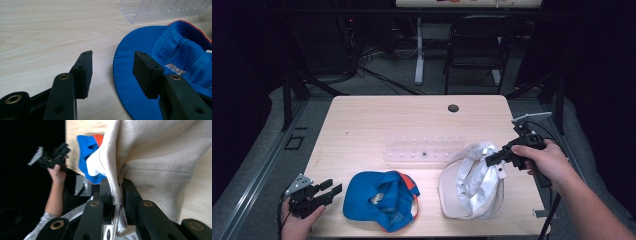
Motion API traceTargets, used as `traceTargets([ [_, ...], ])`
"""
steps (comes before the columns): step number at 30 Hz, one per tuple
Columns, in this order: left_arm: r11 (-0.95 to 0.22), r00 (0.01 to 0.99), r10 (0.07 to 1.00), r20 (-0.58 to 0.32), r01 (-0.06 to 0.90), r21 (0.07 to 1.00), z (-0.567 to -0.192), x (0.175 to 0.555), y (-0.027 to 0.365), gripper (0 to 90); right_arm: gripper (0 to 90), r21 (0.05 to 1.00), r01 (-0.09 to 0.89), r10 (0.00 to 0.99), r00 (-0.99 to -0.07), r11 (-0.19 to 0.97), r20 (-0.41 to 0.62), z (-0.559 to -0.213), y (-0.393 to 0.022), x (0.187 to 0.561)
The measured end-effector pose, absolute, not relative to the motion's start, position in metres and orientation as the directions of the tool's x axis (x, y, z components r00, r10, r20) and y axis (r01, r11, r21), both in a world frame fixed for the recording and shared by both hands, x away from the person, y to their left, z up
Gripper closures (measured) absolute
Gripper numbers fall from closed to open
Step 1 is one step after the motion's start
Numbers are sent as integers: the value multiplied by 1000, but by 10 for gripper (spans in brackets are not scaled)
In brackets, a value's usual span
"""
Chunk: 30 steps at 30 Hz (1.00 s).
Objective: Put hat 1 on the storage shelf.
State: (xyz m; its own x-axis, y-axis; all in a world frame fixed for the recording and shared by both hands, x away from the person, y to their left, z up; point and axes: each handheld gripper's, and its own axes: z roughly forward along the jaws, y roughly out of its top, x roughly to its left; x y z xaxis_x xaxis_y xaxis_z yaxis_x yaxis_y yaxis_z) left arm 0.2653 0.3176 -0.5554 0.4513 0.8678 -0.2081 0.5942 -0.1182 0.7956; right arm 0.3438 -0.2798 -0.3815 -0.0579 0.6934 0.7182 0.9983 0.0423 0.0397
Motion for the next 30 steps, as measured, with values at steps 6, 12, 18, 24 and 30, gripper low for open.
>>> traceTargets([
  [6, -124, 459, 864, -205, 589, 798, -555, 265, 317, 502, 808, 77, 995, 635, -95, 56, 766, -377, -273, 341],
  [12, -126, 461, 864, -202, 588, 799, -554, 265, 317, 502, 808, 96, 995, 603, -100, 39, 791, -364, -268, 338],
  [18, -129, 461, 864, -200, 588, 798, -554, 265, 317, 502, 808, 125, 992, 574, -104, 3, 812, -352, -271, 338],
  [24, -129, 461, 864, -201, 589, 798, -554, 265, 317, 502, 808, 152, 988, 535, -109, -37, 838, -335, -275, 340],
  [30, -129, 462, 864, -200, 587, 799, -553, 264, 316, 502, 808, 174, 982, 529, -109, -75, 842, -319, -276, 349],
])
